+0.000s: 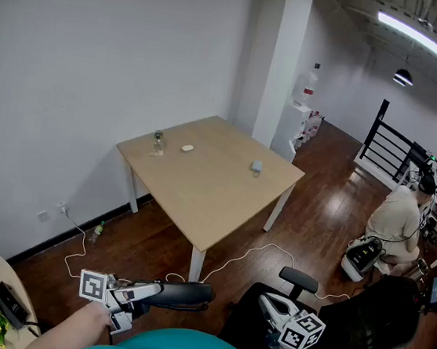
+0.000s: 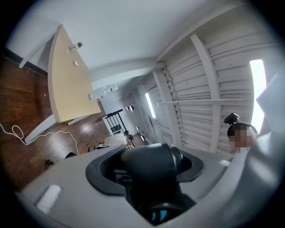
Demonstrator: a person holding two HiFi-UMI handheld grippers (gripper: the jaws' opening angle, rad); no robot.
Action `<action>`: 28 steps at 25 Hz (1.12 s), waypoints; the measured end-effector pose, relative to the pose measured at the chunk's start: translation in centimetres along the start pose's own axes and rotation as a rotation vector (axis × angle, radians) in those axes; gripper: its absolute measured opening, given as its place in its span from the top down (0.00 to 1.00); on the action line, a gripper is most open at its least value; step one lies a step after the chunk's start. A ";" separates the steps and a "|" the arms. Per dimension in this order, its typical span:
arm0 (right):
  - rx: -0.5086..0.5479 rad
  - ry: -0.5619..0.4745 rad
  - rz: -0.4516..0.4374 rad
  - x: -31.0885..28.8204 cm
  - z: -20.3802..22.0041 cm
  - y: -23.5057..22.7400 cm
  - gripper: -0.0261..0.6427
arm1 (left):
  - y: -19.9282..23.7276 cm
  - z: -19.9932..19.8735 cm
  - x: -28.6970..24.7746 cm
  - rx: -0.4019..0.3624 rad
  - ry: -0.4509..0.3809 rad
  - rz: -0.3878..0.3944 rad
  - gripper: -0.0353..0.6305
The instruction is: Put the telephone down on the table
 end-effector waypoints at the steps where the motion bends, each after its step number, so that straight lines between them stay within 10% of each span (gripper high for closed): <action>1: 0.004 0.002 -0.003 0.4 -0.1 -0.6 0.96 | 0.0 0.1 -0.7 -0.008 -0.003 -0.001 0.50; 16: 0.017 0.025 -0.026 -0.1 -1.1 -6.7 0.96 | 1.4 -0.8 -6.3 -0.007 -0.045 -0.008 0.50; 28: 0.031 0.027 0.051 -14.5 -4.7 -5.9 0.96 | 7.3 -14.4 -0.2 0.027 0.017 0.031 0.50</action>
Point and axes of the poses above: the fingertips, and each gripper's own axes: x backward along the fingers, y to its left, z out of its underside, the point moved 1 cm from there along x, backward along the fingers
